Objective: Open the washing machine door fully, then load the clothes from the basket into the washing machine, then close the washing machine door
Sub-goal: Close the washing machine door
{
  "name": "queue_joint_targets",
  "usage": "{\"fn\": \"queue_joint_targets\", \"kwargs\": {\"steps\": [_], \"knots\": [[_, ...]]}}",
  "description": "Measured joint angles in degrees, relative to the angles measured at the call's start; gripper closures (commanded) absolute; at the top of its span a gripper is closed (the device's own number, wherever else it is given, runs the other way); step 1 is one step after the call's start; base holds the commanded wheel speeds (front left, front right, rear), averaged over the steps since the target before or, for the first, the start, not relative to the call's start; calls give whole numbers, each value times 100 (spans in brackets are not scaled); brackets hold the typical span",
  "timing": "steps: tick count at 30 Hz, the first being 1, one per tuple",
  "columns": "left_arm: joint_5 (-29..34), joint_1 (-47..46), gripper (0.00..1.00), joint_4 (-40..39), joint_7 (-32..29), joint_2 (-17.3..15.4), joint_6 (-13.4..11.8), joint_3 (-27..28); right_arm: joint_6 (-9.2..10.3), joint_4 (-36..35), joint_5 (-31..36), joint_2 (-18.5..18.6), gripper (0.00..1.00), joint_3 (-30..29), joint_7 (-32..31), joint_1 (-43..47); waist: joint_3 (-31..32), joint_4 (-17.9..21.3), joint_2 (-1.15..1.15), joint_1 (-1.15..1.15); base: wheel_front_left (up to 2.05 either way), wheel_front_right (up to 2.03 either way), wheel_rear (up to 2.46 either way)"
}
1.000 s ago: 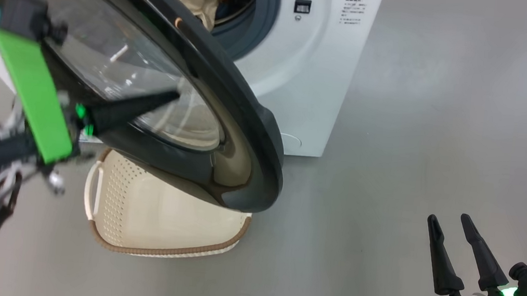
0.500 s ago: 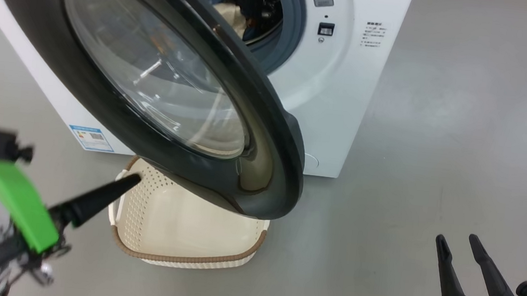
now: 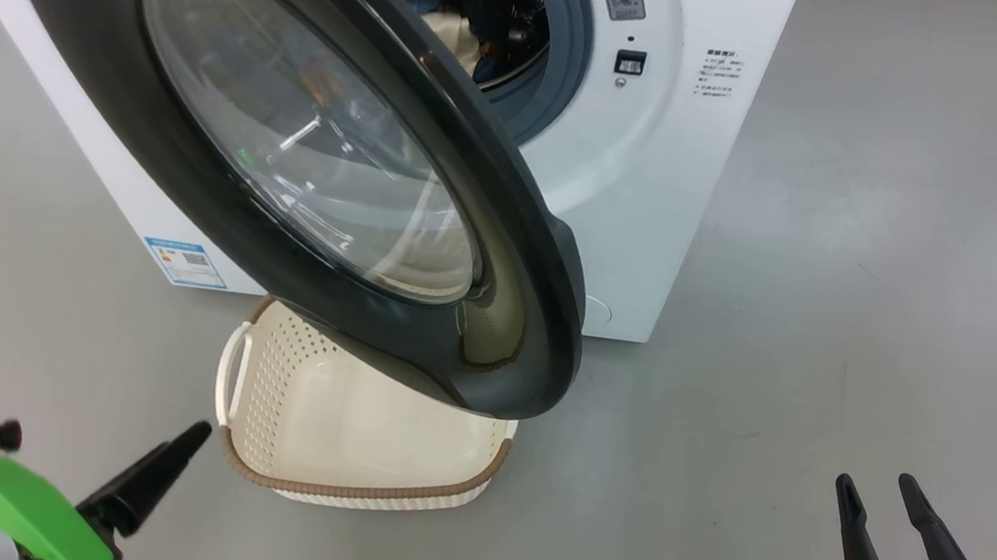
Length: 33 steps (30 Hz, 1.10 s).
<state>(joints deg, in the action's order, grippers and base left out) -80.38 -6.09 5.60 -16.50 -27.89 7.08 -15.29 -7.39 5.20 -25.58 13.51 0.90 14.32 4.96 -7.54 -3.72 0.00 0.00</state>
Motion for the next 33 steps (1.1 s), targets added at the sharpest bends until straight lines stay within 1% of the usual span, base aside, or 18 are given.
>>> {"fn": "queue_joint_targets", "kwargs": {"steps": [4, 6, 17, 21, 25, 27, 33], "knots": [[152, 64, 0, 175, 575, 0, 0, -241, -1, -2, 0, 3, 0, -20, 0, 0, -22, 47, 0, 0, 0, 0, 0], [327, 65, 0, 334, 933, -10, 0, -353, -1, 2, 0, 4, 0, -20, 0, -1, -31, 86, 0, 0, 0, 0, 0], [617, 24, 0, 943, 2583, -11, 1, -1114, 0, 40, 0, 52, 0, 3, -1, -21, -71, 356, 0, 0, 0, 0, 0], [900, -28, 0, 1201, 2955, -4, 25, -1404, -1, 56, 0, 67, 0, 19, -1, -30, -71, 442, 0, 0, 0, 0, 0], [1287, -150, 0, 1412, 3071, 36, 25, -1468, -1, 60, 0, 77, 0, 22, 0, -34, -57, 513, 0, 0, 0, 0, 0], [1613, -170, 0, 1459, 3071, 131, 25, -1316, -1, 68, -2, 99, 0, 23, 0, -44, -57, 541, 0, 0, 0, 0, 0], [2778, -164, 0, 1359, 3071, 584, 25, -410, -1, 94, -3, 159, 0, 22, 0, -176, -47, 590, 0, 0, 0, 0, 0]]}}
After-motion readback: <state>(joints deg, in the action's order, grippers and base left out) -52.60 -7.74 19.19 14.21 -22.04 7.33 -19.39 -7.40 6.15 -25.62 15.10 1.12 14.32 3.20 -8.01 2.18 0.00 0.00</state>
